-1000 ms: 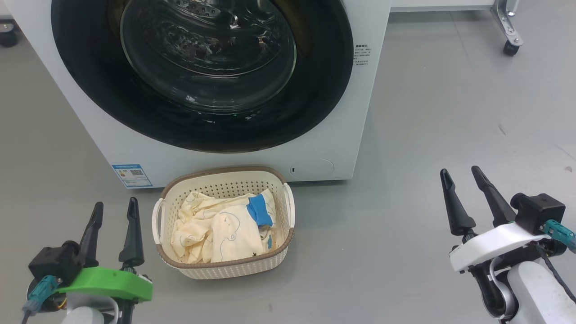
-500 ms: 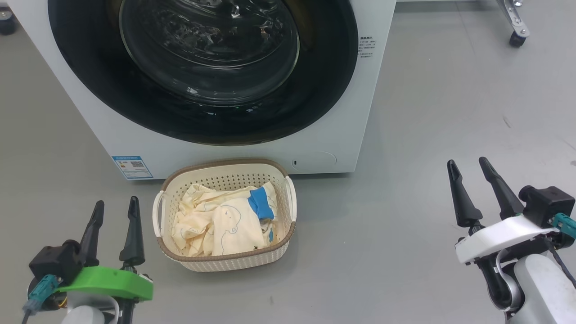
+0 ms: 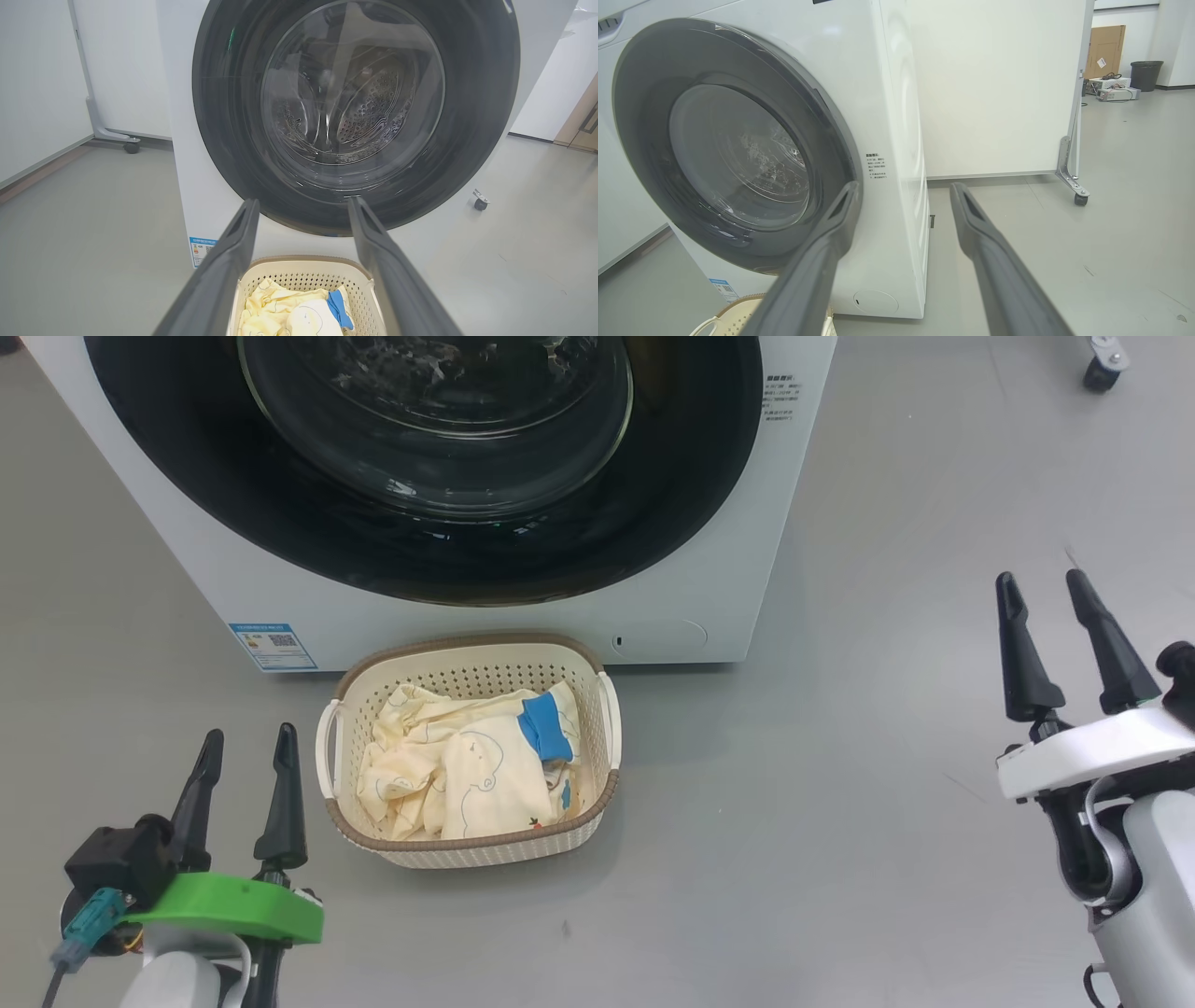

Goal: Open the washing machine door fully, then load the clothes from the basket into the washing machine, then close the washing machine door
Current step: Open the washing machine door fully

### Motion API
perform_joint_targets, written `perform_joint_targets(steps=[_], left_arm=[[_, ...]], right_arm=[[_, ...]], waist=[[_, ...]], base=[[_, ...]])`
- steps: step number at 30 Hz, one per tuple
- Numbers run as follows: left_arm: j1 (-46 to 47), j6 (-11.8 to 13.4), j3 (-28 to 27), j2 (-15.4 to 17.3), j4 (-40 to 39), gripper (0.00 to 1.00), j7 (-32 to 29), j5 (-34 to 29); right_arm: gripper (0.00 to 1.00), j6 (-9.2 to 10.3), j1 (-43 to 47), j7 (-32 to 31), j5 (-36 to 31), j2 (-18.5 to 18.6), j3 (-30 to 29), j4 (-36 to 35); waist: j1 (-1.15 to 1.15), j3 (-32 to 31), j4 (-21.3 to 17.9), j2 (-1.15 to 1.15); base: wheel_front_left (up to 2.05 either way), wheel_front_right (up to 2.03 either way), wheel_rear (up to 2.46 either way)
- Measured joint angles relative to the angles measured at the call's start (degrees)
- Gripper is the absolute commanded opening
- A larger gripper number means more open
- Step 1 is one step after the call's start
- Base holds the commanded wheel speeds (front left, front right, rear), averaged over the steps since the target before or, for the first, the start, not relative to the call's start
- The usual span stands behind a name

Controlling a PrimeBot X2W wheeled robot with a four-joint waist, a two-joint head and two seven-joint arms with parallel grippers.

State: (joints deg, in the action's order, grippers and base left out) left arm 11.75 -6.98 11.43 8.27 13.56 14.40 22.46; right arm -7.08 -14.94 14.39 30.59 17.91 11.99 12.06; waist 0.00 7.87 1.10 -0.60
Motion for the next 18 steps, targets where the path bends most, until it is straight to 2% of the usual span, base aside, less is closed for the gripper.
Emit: perform_joint_targets(steps=[3,4,5,6,8,18], left_arm=[[0.5,0.0,0.6,0.4,-0.5,1.00,0.0,0.0],[0.6,0.0,0.8,0.5,-0.6,1.00,0.0,0.0],[0.8,0.0,1.0,0.6,-0.7,1.00,0.0,0.1],[1.1,0.0,1.2,0.7,-0.9,1.00,0.0,0.1],[1.6,0.0,1.5,0.8,-1.2,1.00,0.0,0.1],[3.7,0.0,-0.2,1.1,-2.2,1.00,0.0,0.1]], right_arm=[[1.00,0.00,-1.3,0.0,0.6,0.7,-1.0,0.0],[0.91,0.00,-1.7,0.0,0.9,0.8,-1.4,0.0],[0.62,0.00,-2.1,0.0,1.1,1.0,-1.8,0.0],[0.47,0.00,-2.6,0.0,1.5,1.2,-2.2,0.0],[0.00,0.00,-3.7,0.0,2.2,1.5,-3.1,0.0],[0.00,0.00,-9.0,-0.3,9.0,1.8,-5.4,1.3]], waist=[[0.00,0.9,0.3,0.00],[0.00,1.3,0.4,0.00],[0.00,1.6,0.5,0.00],[0.00,2.0,0.6,0.00],[0.00,2.8,0.9,0.00],[0.00,6.0,3.1,0.00]], base=[[0.00,0.00,0.00],[0.00,0.00,0.00],[0.00,0.00,0.00],[0.00,0.00,0.00],[0.00,0.00,0.00],[0.00,0.00,0.00]])
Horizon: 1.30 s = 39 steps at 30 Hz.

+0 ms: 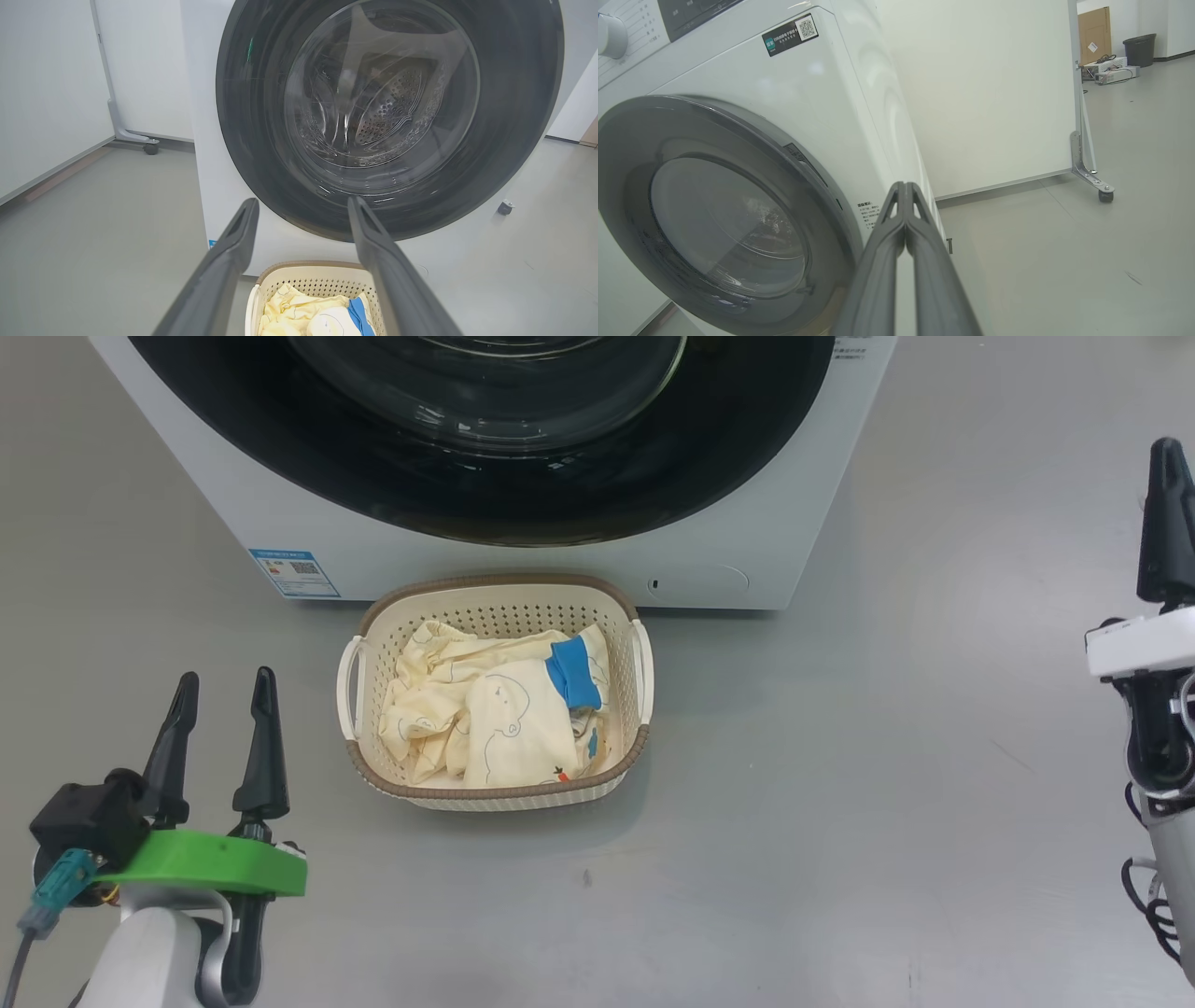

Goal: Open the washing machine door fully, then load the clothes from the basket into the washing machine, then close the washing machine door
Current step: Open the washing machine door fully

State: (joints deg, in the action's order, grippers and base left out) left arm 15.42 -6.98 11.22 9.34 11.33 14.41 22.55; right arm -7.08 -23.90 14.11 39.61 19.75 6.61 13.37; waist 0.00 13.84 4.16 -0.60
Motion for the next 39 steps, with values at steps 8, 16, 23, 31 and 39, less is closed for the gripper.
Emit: perform_joint_targets(steps=[8,16,23,31,39], left_arm=[[0.8,0.0,-0.4,-0.1,-1.1,1.00,0.0,0.0],[2.0,0.0,0.2,-0.2,-2.3,1.00,0.0,0.0],[3.3,0.0,0.6,-0.4,-3.1,1.00,0.0,0.0],[4.0,0.0,0.9,-1.7,-3.3,1.00,0.0,0.0],[4.7,0.0,0.9,-2.3,-3.6,1.00,0.0,0.0]], right_arm=[[0.00,0.00,-5.2,-3.2,6.0,0.8,-0.7,0.1],[0.00,0.00,-9.7,-6.9,11.4,2.7,-1.9,2.3],[0.00,0.00,-14.8,-11.6,18.4,3.1,-3.2,4.8],[0.00,0.01,-20.7,-21.8,30.7,2.6,-4.7,8.6],[0.00,0.01,-26.3,-29.6,35.6,2.5,-4.6,11.3]], waist=[[0.00,2.2,1.2,0.00],[0.00,4.9,2.3,0.00],[0.00,7.3,3.5,0.00],[0.00,9.6,5.9,0.00],[0.00,11.5,8.0,0.00]], base=[[0.00,0.00,0.00],[0.00,0.00,0.00],[0.00,0.00,0.00],[0.00,0.00,0.00],[0.00,0.00,0.00]])
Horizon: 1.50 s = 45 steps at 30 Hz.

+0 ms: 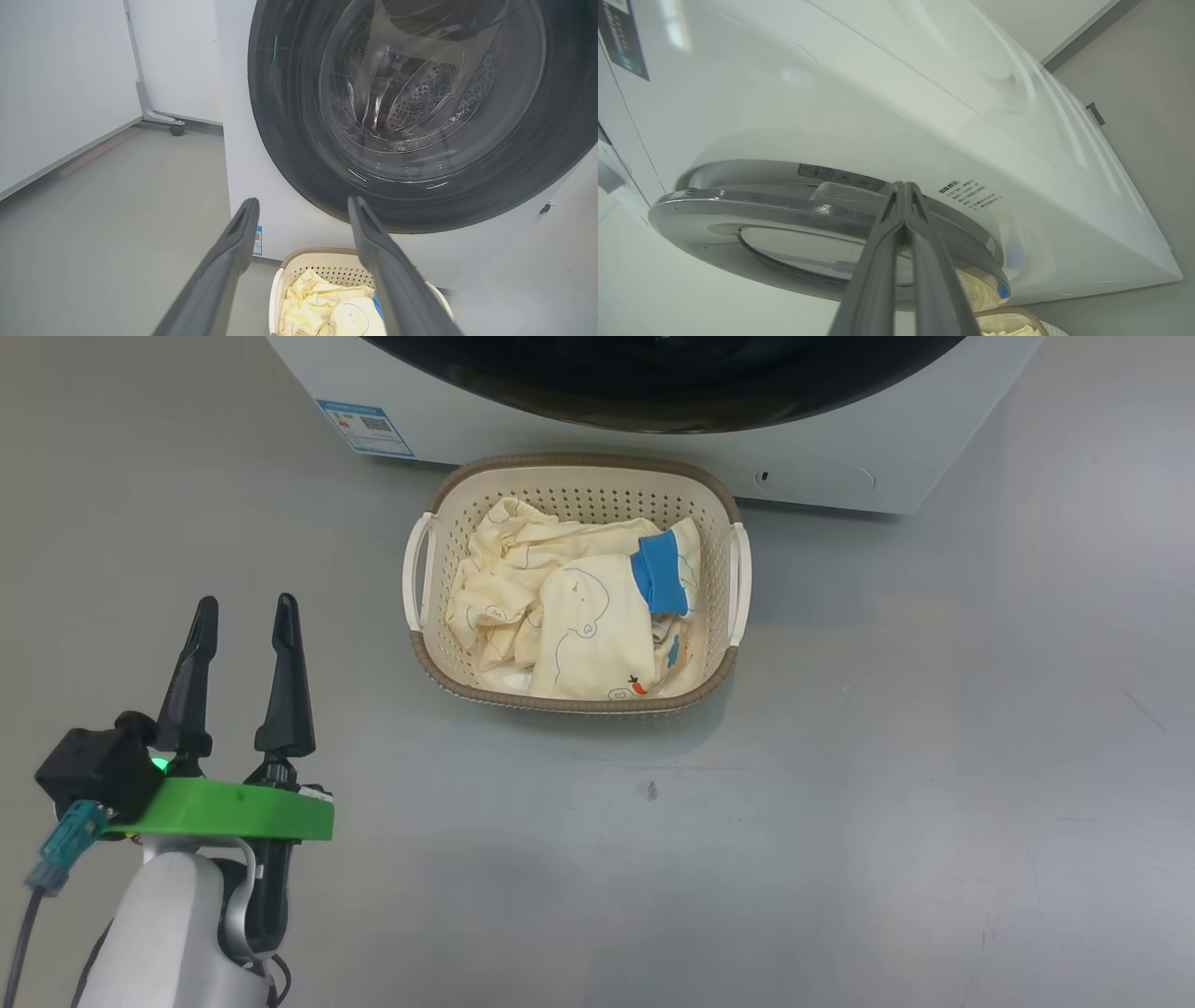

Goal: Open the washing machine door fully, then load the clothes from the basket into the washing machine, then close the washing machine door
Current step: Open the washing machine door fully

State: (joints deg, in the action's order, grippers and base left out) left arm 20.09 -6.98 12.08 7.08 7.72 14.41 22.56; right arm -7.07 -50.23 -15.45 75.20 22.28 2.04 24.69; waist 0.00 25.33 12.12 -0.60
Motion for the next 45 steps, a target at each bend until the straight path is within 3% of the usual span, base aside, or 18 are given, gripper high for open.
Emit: perform_joint_targets(steps=[20,45], left_arm=[[0.9,0.0,-0.3,-1.1,-0.5,1.00,0.0,0.1],[1.4,0.0,-0.6,-1.9,-0.8,1.00,0.0,0.1]], right_arm=[[0.00,0.62,-10.0,-12.1,4.2,1.3,1.9,4.4],[0.00,0.60,-16.3,-16.7,4.6,2.1,3.9,8.4]], waist=[[0.00,3.8,3.0,0.00],[0.00,6.1,5.7,0.00]], base=[[0.00,0.00,0.00],[0.00,0.00,0.00]])
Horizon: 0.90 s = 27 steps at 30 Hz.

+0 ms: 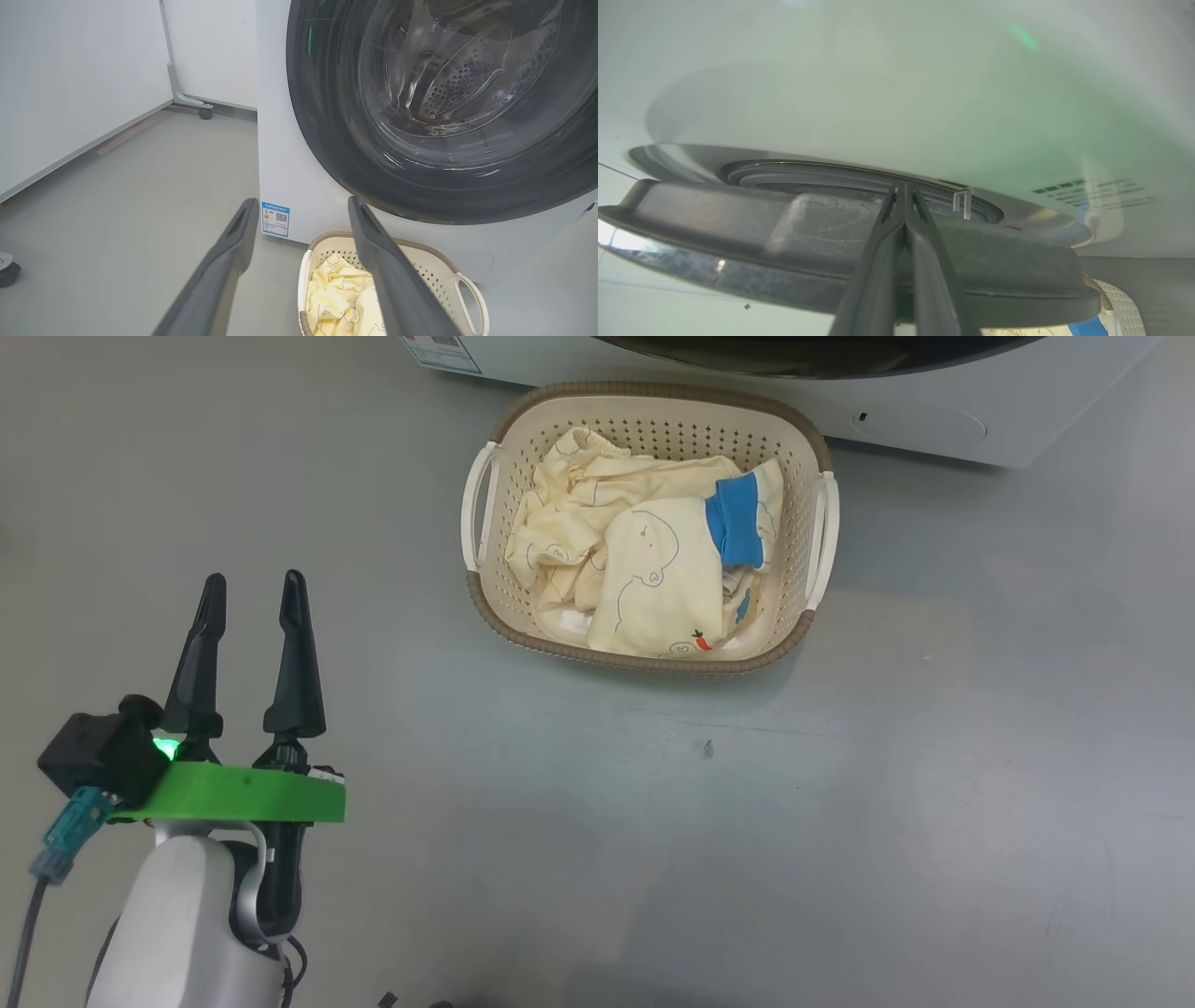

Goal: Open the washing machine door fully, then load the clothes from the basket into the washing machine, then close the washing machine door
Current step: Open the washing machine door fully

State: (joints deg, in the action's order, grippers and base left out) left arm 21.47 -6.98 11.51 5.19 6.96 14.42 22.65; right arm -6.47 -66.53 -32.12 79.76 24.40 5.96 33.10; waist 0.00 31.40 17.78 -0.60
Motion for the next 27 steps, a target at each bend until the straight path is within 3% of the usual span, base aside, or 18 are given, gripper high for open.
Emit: perform_joint_targets(steps=[16,27], left_arm=[[-0.1,0.0,-0.6,-0.3,2.3,1.00,0.2,-0.1],[-2.3,0.0,-0.2,-0.1,4.3,1.00,0.2,-0.2]], right_arm=[[0.00,-0.20,5.2,-2.0,1.3,-1.8,2.1,2.6],[0.00,-0.26,13.1,-4.2,3.9,-5.7,4.1,0.8]], waist=[[0.00,-4.5,-0.4,0.00],[0.00,-10.6,-0.9,0.00]], base=[[0.00,0.00,0.00],[0.00,0.00,0.00]])
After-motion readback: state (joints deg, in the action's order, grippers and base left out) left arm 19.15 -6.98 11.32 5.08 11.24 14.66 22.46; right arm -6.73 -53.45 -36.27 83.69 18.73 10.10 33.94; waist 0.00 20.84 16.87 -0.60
